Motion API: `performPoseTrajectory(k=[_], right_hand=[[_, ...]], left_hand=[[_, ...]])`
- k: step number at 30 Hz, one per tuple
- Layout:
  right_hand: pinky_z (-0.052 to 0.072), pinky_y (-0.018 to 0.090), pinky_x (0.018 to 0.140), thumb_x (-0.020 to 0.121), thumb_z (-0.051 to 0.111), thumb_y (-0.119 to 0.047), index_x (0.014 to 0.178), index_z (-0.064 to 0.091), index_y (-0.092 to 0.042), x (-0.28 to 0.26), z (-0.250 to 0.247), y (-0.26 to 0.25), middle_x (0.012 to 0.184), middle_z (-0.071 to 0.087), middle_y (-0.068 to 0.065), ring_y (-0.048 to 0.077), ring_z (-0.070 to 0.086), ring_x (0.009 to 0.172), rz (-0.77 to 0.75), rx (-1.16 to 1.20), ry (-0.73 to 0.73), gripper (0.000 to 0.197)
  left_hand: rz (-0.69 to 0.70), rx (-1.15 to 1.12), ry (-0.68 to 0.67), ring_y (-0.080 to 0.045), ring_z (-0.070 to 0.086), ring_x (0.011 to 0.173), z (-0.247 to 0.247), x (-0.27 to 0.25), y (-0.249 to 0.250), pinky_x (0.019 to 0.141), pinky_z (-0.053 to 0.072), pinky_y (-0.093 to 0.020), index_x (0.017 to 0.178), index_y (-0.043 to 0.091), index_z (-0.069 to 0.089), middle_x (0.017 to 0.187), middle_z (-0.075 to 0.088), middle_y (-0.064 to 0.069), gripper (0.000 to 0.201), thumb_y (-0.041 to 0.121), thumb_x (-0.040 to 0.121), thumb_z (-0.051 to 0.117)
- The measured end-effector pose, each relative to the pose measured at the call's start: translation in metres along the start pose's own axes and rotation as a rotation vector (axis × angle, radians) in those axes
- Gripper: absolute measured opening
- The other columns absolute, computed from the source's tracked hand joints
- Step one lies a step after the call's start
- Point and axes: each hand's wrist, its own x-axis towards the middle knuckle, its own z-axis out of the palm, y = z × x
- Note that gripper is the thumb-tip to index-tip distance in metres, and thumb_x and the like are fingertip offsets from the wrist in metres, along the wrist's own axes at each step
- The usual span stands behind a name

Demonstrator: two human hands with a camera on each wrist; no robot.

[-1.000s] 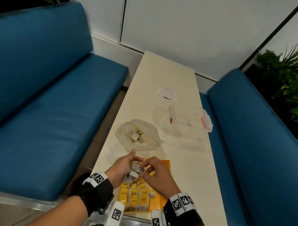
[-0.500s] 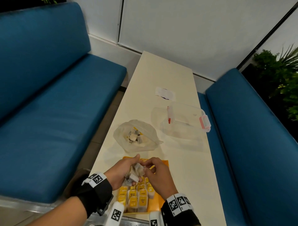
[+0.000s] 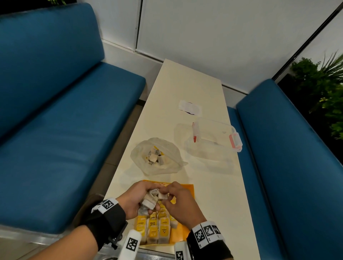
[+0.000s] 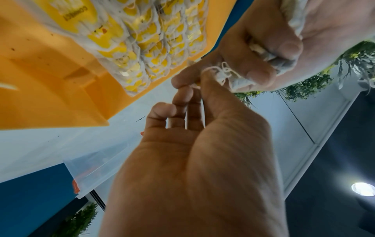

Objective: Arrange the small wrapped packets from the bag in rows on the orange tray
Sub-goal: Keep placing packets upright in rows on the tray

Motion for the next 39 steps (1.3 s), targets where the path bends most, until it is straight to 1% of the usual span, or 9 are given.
performPoseTrajectory(k=[7,9,12,16,19,24,30,33,39], right_hand=[[0.044,0.006,0.070,0.088,0.068,-0.014,0.093,0.074,-0.019,0.004,-0.015,-0.001,0.085,0.065,-0.014,0.000,0.062,0.081,0.088,0.049,0.221,0.010],[0.044,0.006,0.067,0.087,0.068,-0.013,0.091,0.073,-0.019,0.006,-0.026,0.001,0.077,0.065,-0.015,-0.003,0.061,0.074,0.158,0.022,0.163,0.009],[0.043,0.009,0.060,0.084,0.066,-0.008,0.085,0.070,-0.026,0.006,-0.037,0.003,0.070,0.061,-0.014,-0.002,0.057,0.065,0.218,-0.093,-0.033,0.018],[0.042,0.007,0.064,0.082,0.070,-0.004,0.079,0.069,-0.028,0.005,-0.045,-0.001,0.072,0.064,-0.016,-0.010,0.059,0.068,0.223,0.046,-0.042,0.024],[0.044,0.011,0.065,0.081,0.072,-0.005,0.080,0.073,-0.025,0.006,-0.045,-0.005,0.073,0.068,-0.009,-0.006,0.060,0.068,0.197,0.149,-0.012,0.020],[0.056,0.024,0.071,0.078,0.075,-0.010,0.085,0.074,-0.024,0.007,-0.035,0.002,0.079,0.071,-0.002,0.004,0.064,0.069,0.251,0.269,0.090,0.016],[0.043,0.022,0.050,0.086,0.069,-0.004,0.086,0.069,-0.003,0.000,-0.024,0.004,0.062,0.067,0.009,0.011,0.061,0.050,0.320,0.422,0.085,0.001],[0.045,0.026,0.049,0.087,0.066,0.000,0.086,0.067,-0.001,-0.002,-0.021,0.008,0.066,0.069,0.012,0.019,0.067,0.057,0.349,0.477,0.106,0.001],[0.047,0.025,0.047,0.089,0.060,0.003,0.082,0.059,-0.007,-0.022,-0.012,0.031,0.061,0.066,0.009,0.017,0.067,0.055,0.527,0.396,0.007,0.012]], left_hand=[[0.013,0.023,0.000,-0.028,0.060,0.059,-0.003,0.000,0.000,0.047,0.039,-0.025,0.123,0.011,0.070,0.107,0.073,-0.025,0.040,0.016,0.098,0.039],[0.052,0.088,0.056,-0.025,0.061,0.060,-0.002,-0.002,0.001,0.048,0.039,-0.025,0.121,0.013,0.069,0.106,0.075,-0.024,0.038,0.013,0.098,0.039],[0.128,0.235,0.160,-0.022,0.061,0.060,-0.001,-0.002,0.002,0.051,0.038,-0.024,0.113,0.017,0.074,0.089,0.075,-0.016,0.034,0.008,0.093,0.047],[0.290,0.496,0.146,-0.017,0.061,0.057,0.001,-0.002,0.002,0.047,0.040,-0.023,0.107,0.029,0.076,0.070,0.068,-0.002,0.019,0.019,0.093,0.068],[0.408,0.669,0.109,0.002,0.059,0.053,0.007,-0.001,0.000,0.051,0.043,-0.012,0.102,0.029,0.078,0.066,0.070,0.018,0.019,0.023,0.085,0.081],[0.448,0.741,0.190,-0.011,0.057,0.050,0.007,0.006,-0.005,0.052,0.044,-0.022,0.072,0.028,0.076,0.064,0.066,0.004,0.013,0.028,0.084,0.081],[0.443,0.732,0.217,-0.012,0.058,0.050,0.002,0.011,-0.008,0.053,0.047,-0.025,0.079,0.020,0.075,0.067,0.062,0.004,0.011,0.025,0.087,0.079],[0.433,0.740,0.225,-0.012,0.058,0.049,0.000,0.012,-0.009,0.052,0.048,-0.025,0.091,0.023,0.076,0.065,0.064,0.007,0.005,0.026,0.087,0.079],[0.369,0.770,0.353,-0.016,0.064,0.050,-0.016,0.014,-0.013,0.052,0.053,-0.026,0.125,0.024,0.066,0.083,0.072,0.000,0.034,0.025,0.092,0.072]])
